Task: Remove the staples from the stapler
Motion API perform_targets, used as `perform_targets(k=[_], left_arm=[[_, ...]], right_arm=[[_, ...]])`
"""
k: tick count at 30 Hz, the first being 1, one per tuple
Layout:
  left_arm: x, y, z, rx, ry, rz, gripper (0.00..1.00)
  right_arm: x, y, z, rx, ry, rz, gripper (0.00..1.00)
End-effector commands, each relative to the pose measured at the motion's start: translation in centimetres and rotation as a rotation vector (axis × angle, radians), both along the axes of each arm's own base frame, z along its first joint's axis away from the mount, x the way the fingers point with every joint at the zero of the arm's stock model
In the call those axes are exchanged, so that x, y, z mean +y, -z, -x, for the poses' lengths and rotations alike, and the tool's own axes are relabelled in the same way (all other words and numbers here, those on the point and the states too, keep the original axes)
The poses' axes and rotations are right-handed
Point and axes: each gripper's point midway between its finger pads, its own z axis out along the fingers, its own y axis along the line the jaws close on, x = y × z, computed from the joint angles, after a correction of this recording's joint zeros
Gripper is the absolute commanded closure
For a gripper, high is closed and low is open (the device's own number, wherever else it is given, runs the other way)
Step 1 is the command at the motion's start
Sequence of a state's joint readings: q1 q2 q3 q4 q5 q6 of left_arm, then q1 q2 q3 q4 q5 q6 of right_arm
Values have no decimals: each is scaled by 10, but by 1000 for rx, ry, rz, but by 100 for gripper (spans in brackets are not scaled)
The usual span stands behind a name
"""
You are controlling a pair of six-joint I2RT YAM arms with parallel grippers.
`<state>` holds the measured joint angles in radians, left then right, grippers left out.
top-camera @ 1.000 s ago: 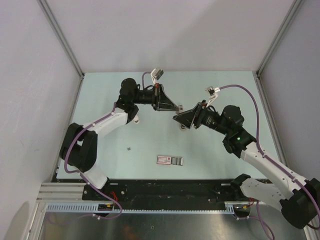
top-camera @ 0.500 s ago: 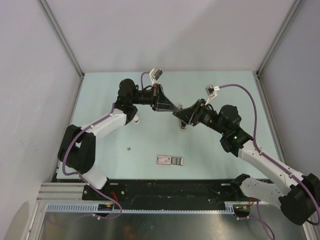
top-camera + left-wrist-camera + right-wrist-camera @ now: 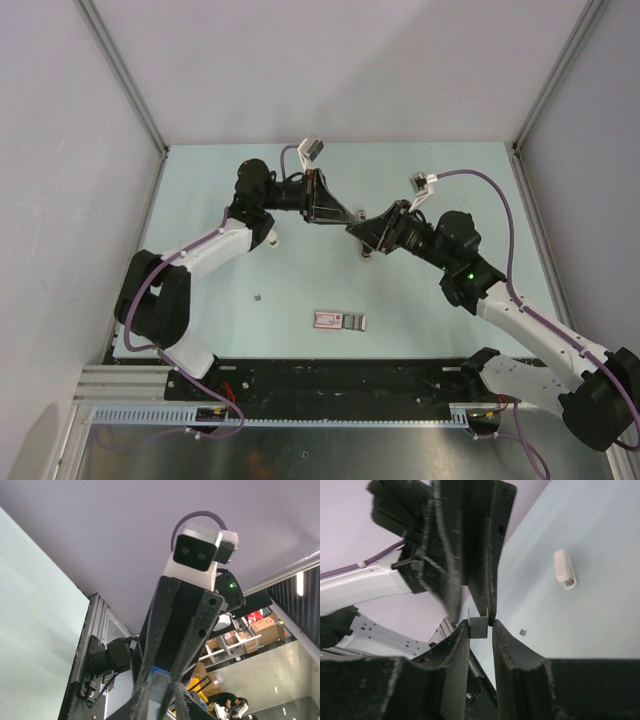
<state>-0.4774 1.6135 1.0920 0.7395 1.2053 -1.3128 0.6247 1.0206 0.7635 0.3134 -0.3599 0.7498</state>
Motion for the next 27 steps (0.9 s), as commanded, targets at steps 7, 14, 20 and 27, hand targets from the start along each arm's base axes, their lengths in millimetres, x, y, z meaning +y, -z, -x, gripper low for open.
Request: perform_targets(k=[7, 14, 20, 27], left_arm=[[18, 3, -27, -174, -174, -62, 43], [43, 69, -68, -283, -371, -395, 40], [74, 123, -87, -455, -466, -632, 41], [106, 166, -88, -682, -455, -847, 42]], right_arm=[[-8, 22, 20, 74, 10, 137, 100], [-3, 77, 51, 222, -6, 318, 100], [3, 118, 76, 343, -7, 445, 100], [-5, 189, 101, 537, 36, 679, 100]])
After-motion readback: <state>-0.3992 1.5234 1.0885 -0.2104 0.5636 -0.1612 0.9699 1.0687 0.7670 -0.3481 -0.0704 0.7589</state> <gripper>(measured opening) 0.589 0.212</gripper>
